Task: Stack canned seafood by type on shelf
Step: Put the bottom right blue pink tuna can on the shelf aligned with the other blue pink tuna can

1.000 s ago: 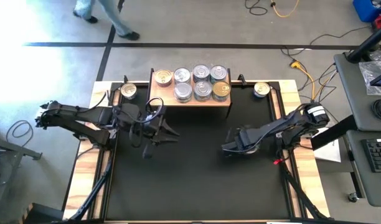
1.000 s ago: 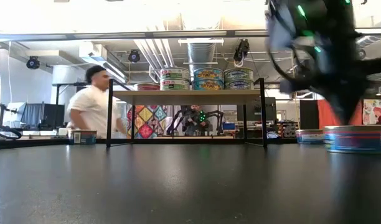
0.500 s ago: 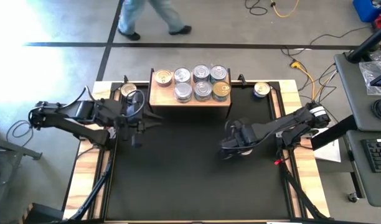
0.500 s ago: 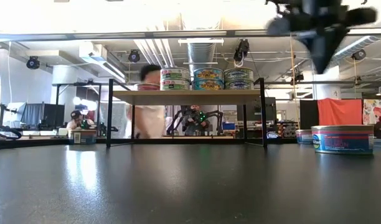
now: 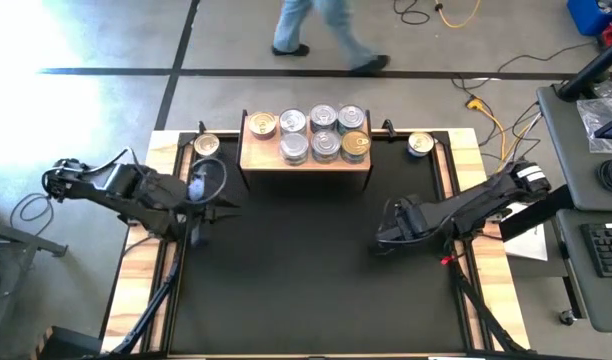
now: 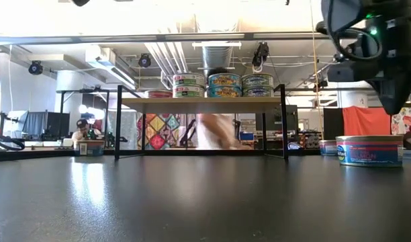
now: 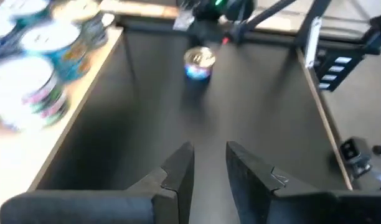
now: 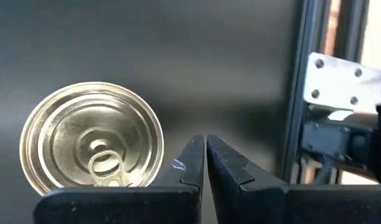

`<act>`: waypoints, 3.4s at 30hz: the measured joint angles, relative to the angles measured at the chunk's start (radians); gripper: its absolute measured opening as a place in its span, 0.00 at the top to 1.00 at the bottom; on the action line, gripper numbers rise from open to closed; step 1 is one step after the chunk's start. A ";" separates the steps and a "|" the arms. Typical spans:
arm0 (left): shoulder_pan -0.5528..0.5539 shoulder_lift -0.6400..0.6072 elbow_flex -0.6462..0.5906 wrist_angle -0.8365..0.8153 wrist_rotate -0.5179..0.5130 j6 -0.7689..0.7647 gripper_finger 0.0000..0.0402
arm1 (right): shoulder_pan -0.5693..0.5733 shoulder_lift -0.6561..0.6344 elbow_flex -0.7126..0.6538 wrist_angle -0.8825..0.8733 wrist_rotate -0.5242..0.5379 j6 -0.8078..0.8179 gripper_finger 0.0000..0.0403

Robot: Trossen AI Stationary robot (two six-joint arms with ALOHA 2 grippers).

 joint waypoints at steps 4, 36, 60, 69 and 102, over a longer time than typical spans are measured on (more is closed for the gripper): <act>-0.015 -0.045 -0.019 -0.079 -0.081 -0.062 0.81 | 0.003 -0.064 -0.081 0.007 0.011 -0.002 0.97; -0.038 0.083 -0.259 -0.014 0.072 -0.149 0.73 | -0.022 0.099 -0.193 1.056 0.344 -0.267 0.97; -0.026 0.151 -0.586 0.460 0.232 -0.072 0.31 | -0.073 0.457 0.392 1.009 0.189 -0.437 0.97; -0.046 0.151 -0.584 0.409 0.460 -0.271 0.23 | -0.141 0.671 0.750 0.769 0.131 -0.529 0.97; -0.821 0.363 -0.602 0.557 -0.299 -0.970 0.24 | -0.108 0.946 1.310 0.345 -0.045 -0.815 0.97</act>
